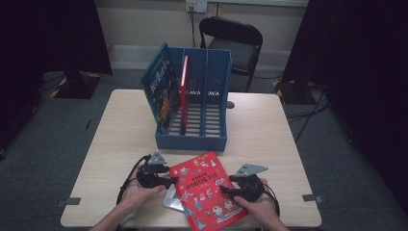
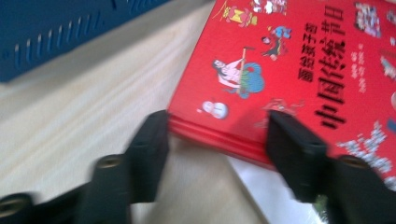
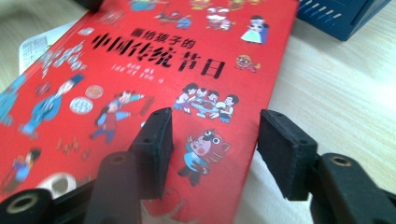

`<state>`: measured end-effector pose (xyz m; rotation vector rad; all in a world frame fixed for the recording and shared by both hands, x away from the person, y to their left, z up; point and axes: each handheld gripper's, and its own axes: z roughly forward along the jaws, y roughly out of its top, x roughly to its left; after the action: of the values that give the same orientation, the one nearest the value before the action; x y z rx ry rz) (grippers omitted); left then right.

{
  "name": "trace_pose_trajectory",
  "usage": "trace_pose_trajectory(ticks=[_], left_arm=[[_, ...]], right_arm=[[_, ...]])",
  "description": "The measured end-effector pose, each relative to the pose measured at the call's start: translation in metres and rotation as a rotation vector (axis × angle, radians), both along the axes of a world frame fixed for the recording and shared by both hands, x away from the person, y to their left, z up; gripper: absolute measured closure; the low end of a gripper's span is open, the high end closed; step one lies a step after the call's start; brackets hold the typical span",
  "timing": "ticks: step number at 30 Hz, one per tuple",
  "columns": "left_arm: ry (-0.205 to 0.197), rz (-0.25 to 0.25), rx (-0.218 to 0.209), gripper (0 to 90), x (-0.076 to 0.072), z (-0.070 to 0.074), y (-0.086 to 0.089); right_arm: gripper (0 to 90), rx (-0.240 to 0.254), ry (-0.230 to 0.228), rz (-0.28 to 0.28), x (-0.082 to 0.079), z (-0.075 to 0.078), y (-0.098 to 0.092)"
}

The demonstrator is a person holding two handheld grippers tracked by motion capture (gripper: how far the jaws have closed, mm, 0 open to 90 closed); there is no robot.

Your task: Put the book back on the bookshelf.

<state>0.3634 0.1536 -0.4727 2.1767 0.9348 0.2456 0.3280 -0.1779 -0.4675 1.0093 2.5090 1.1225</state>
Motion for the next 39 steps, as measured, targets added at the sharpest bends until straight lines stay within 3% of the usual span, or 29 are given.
trace_pose_trajectory(ticks=[3, 4, 6, 11, 12, 13, 15, 22, 24, 25, 36, 39], left_arm=[[-0.006, 0.011, -0.006, 47.5, 0.004, -0.001, -0.002], [0.01, 0.024, -0.037, 48.7, 0.008, -0.003, 0.0], [0.015, 0.036, -0.051, 47.3, 0.012, -0.004, 0.001], [0.019, 0.055, -0.077, 48.5, 0.013, -0.006, 0.001], [0.028, 0.061, -0.089, 48.1, 0.011, -0.006, 0.001], [0.051, 0.022, -0.093, 46.6, 0.005, -0.004, 0.0], [0.046, -0.013, -0.104, 46.1, -0.006, -0.004, -0.004], [0.07, -0.037, -0.113, 37.0, -0.014, -0.007, -0.009], [0.069, -0.035, -0.114, 35.2, -0.014, -0.008, -0.01], [0.068, -0.037, -0.112, 35.0, -0.014, -0.008, -0.01], [0.054, -0.062, -0.138, 34.8, -0.006, -0.011, -0.011], [0.06, -0.057, -0.125, 34.0, -0.006, -0.01, -0.013]], right_arm=[[47.8, 0.003, 0.002, 0.002, -0.003, 0.0, -0.002], [48.4, 0.005, 0.006, 0.004, -0.006, 0.001, -0.003], [47.9, 0.011, 0.007, 0.013, -0.008, 0.001, -0.003], [45.6, 0.025, 0.014, 0.022, -0.006, 0.002, -0.003], [44.0, 0.05, 0.016, 0.029, -0.001, 0.002, -0.003], [42.4, 0.059, 0.021, 0.028, 0.002, 0.002, -0.001], [40.8, 0.05, 0.017, 0.03, 0.008, 0.001, 0.004], [34.4, 0.038, 0.007, -0.013, 0.029, -0.001, 0.012], [31.2, 0.029, 0.028, -0.02, 0.034, -0.006, 0.013], [31.0, 0.049, 0.038, -0.026, 0.035, -0.008, 0.012], [28.8, 0.017, 0.018, -0.023, 0.022, -0.006, 0.01], [26.9, 0.019, 0.032, -0.018, 0.022, -0.006, 0.01]])
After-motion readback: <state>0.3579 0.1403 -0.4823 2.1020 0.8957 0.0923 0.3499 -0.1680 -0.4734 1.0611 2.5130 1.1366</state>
